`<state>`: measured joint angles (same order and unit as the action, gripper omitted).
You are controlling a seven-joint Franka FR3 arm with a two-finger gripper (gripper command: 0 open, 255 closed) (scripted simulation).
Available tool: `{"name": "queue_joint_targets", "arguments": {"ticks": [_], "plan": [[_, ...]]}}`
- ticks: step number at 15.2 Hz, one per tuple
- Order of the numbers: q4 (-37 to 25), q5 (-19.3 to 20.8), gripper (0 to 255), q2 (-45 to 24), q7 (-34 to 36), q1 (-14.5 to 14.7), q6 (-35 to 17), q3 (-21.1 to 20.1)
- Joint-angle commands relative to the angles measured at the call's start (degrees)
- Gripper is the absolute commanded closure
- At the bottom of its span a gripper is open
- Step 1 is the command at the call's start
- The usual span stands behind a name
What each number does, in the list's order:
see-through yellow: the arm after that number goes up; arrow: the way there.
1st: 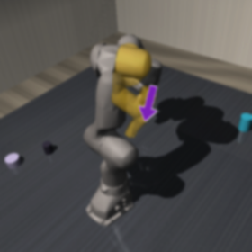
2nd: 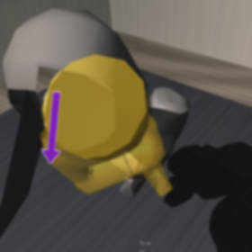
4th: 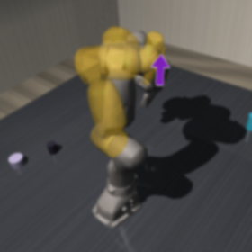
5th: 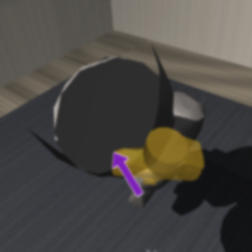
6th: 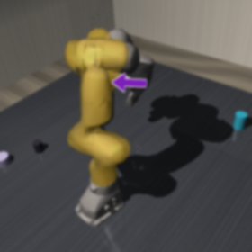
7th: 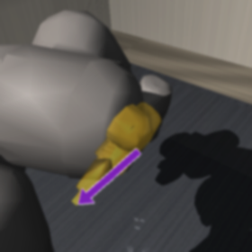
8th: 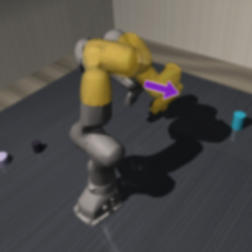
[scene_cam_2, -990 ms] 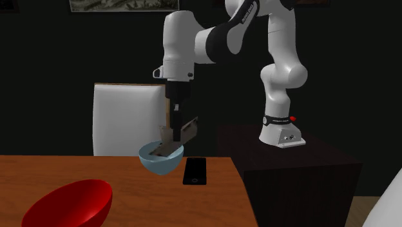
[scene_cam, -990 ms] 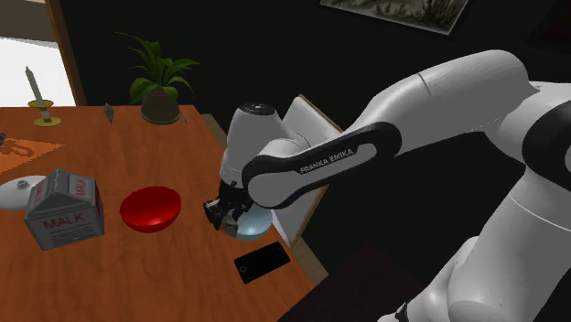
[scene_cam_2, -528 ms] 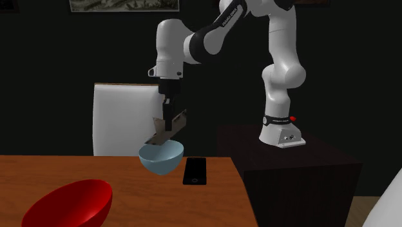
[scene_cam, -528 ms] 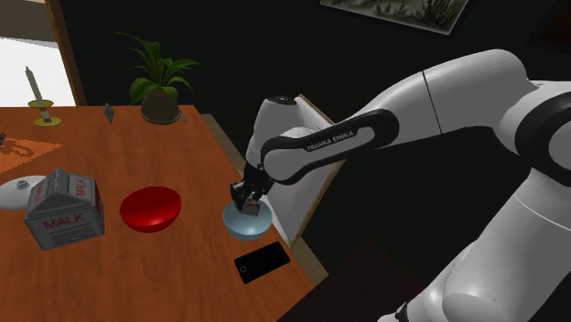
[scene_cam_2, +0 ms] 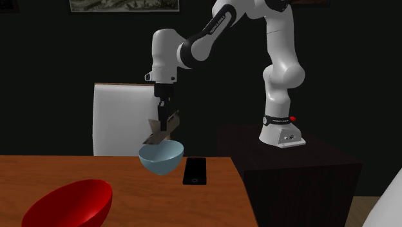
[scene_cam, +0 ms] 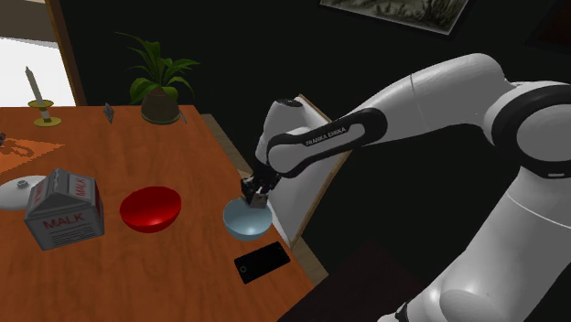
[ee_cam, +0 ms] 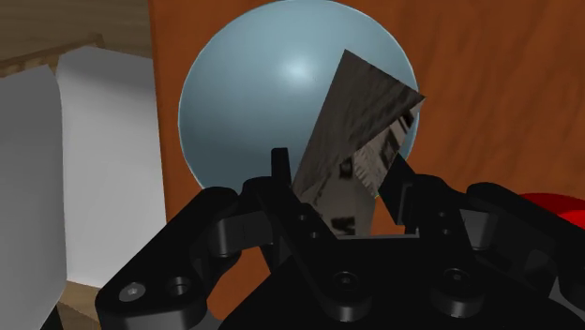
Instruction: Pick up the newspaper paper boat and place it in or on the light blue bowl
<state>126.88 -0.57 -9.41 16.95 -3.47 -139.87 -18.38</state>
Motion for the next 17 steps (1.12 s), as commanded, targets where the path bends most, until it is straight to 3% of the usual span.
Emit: {"name": "queue_joint_targets", "arguments": {"ticks": [1,8,16,17], "plan": [[0.2,0.5,255,-1.2,0.2,0.1,-1.4,0.2],[1.1,2.4,255,-5.4,1.3,0.7,-6.3,0.9],[1.1,2.6,255,-5.7,1.4,0.7,-6.6,1.0],[1.1,2.6,0,-5.7,1.4,0.7,-6.6,1.0]]}}
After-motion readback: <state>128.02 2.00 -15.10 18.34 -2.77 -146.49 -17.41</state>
